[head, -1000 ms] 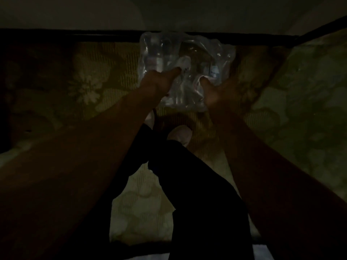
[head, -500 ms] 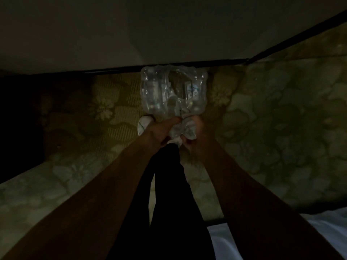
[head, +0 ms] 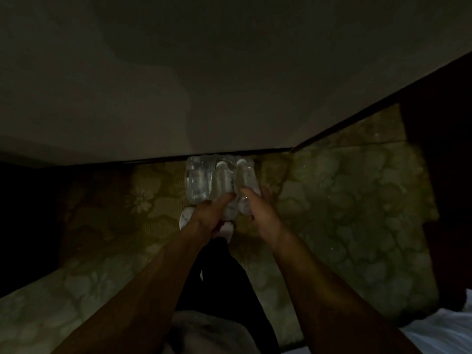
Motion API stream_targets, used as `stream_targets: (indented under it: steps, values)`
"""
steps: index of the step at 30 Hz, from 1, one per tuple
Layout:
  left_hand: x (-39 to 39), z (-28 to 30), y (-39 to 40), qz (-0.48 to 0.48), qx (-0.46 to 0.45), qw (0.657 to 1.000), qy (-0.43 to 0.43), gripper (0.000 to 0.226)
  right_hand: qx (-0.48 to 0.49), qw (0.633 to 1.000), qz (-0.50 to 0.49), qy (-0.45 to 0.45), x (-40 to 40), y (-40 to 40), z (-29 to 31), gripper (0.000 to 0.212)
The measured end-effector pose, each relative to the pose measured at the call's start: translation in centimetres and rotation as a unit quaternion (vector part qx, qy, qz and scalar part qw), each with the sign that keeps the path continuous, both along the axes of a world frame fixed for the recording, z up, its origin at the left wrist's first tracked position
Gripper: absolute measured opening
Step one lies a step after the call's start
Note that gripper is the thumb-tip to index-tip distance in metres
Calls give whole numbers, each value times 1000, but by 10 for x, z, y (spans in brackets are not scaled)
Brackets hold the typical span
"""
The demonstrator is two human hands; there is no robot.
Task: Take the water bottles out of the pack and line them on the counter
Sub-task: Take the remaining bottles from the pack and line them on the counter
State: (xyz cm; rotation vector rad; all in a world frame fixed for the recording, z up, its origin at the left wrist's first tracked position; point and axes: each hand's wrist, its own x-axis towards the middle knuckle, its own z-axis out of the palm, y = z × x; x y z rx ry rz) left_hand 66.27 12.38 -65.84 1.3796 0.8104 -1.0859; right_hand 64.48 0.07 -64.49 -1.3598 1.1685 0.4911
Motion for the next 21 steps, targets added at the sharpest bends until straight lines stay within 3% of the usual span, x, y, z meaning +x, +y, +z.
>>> stream_targets:
  steps: [3, 5, 9, 11, 14, 16, 18, 21]
  values:
    - [5, 32, 1, -31, -13, 999, -30, 41, -39, 996, 56, -61, 6, -1, 41, 67]
    - [7, 46, 3, -55, -30, 997, -50, 47, -66, 989, 93, -95, 6, -4, 62, 66]
    - [2, 71, 7, -62, -45, 991, -107, 69, -77, 977, 117, -159, -1, -7, 100, 46]
    - [-6, 88, 5, -54, -57, 988, -132, 69, -78, 973, 136, -168, -8, -12, 119, 57]
    - [-22, 119, 4, -33, -61, 981, -181, 47, -59, 968, 179, -164, -16, -23, 148, 86]
    - [-31, 135, 5, -26, -67, 975, -212, 40, -53, 957, 226, -174, -20, -30, 164, 78]
    - [-36, 151, 6, -24, -75, 968, -239, 50, -43, 948, 257, -185, -21, -34, 177, 60]
    - [-37, 178, 12, -20, -80, 955, -283, 48, -35, 934, 270, -232, -19, -36, 191, 62]
